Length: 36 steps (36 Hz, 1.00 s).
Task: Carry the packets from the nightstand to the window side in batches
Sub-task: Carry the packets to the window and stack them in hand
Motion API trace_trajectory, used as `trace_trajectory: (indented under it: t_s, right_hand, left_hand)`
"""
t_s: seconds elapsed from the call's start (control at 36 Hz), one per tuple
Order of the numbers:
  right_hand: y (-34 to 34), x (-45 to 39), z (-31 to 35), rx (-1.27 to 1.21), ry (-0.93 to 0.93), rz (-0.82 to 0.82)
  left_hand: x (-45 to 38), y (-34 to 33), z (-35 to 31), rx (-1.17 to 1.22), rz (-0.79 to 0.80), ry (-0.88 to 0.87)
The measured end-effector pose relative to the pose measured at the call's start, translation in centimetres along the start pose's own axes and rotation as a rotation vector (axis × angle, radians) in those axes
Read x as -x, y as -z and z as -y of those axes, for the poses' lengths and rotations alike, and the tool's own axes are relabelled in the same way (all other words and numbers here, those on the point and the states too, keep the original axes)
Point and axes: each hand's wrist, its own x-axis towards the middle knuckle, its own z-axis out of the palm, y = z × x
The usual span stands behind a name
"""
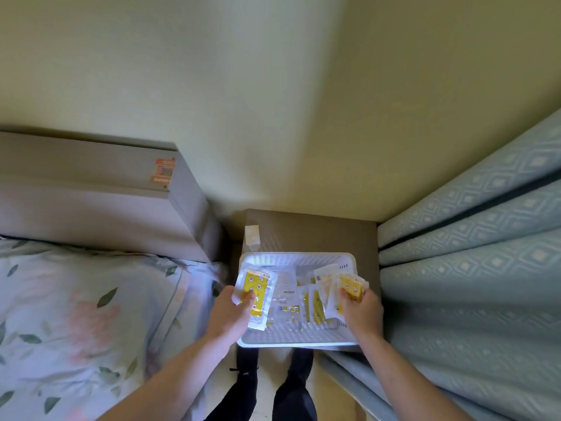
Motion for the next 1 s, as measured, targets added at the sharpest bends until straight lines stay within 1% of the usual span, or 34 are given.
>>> trace_trajectory:
  t_s: [0.08, 0.22, 0.36, 0.47, 0.58, 0.64, 0.75, 0.89, 1.0]
  right_hand:
    - [1.2, 0.4, -0.4, 0.002, 0.029, -0.039]
    - [2.2, 1.6, -1.1, -0.029, 0.035, -0.042]
    - [2.2, 1.8, -2.5, -0.061, -0.015, 0.006]
    - [1.9, 1.7, -2.8, -0.083, -0.045, 0.051]
    - [1.1, 1.2, -2.2, -0.119, -0.065, 0.085]
    - [0.8, 0.9, -1.6, -0.145, -0.080, 0.082]
    - [0.1, 0.1, -0.2, -0.130, -0.111, 0.116]
    - [-1.2, -1.1, -0.7, 0.091, -0.169, 0.154]
    - [-1.6, -1.1, -0.7, 0.175, -0.141, 0.163]
  left_hand:
    - [0.1, -1.0, -1.1, 0.009, -0.002, 0.020]
    - [-1.0, -3.5, -2.5, 0.080, 0.008, 0.092]
    - [-2.5, -4.5, -1.8, -0.062, 0.075, 0.209]
    - [-3.1, -4.9, -1.1, -0.212, 0.135, 0.224]
    - [-2.5, -4.5, -2.2, -0.284, 0.170, 0.157]
    - [-2.4, -4.0, -2.6, -0.270, 0.190, 0.100]
    - [-2.3, -2.3, -2.3, -0.251, 0.171, -0.025]
    - [-2.0, -0.7, -1.1, -0.326, 0.151, -0.197]
    - [-1.8, -0.4, 0.0, -0.283, 0.155, -0.265]
